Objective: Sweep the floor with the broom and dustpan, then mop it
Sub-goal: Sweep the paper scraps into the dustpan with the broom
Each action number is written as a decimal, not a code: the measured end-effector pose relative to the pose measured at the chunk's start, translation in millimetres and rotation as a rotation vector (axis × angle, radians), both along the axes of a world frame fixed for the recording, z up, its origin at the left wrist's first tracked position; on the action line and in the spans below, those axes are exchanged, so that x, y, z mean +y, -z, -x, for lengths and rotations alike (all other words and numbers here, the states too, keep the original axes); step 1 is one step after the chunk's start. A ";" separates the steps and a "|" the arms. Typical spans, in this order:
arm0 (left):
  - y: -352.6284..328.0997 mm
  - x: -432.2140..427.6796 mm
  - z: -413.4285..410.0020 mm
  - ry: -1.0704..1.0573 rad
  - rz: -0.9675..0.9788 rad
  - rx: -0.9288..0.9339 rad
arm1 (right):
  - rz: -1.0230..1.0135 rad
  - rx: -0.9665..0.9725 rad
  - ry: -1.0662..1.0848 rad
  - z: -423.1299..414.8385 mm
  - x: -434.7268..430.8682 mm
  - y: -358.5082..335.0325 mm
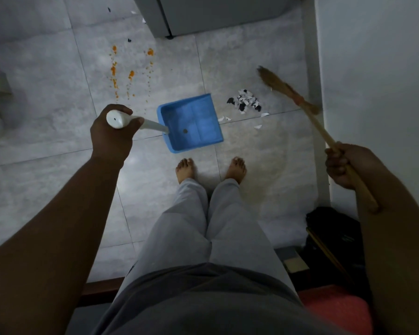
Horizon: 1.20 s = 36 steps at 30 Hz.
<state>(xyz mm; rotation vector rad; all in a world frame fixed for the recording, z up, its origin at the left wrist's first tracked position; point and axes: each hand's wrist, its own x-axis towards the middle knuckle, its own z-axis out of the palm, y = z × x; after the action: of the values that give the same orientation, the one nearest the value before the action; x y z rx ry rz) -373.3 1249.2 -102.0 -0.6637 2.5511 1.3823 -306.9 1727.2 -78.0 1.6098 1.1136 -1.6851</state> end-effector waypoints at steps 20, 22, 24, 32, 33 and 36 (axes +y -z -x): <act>9.8 -20.5 15.9 0.056 -0.032 -0.028 | -0.014 -0.034 -0.130 -33.4 -14.3 -24.5; 9.3 -24.8 18.2 0.068 -0.029 -0.017 | 0.041 -0.079 -0.054 -27.8 -16.5 -9.4; 9.8 -28.3 19.4 0.086 -0.022 -0.009 | 0.083 -0.113 0.003 -26.4 -28.6 4.5; 13.1 -31.6 10.7 0.075 -0.065 -0.037 | 0.245 -0.027 0.006 -42.9 -93.6 0.6; 12.7 -33.3 10.2 0.073 -0.076 -0.040 | 0.235 -0.013 0.001 -45.6 -94.2 -4.6; 12.1 -39.8 12.3 0.062 -0.086 -0.053 | 0.194 0.009 0.021 -56.1 -86.3 -18.0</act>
<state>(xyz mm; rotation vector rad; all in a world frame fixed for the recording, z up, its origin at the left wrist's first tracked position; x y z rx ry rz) -385.6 1209.5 -114.1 -0.5936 2.4348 1.4253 -250.8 1641.0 -60.0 1.4974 0.9094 -1.7573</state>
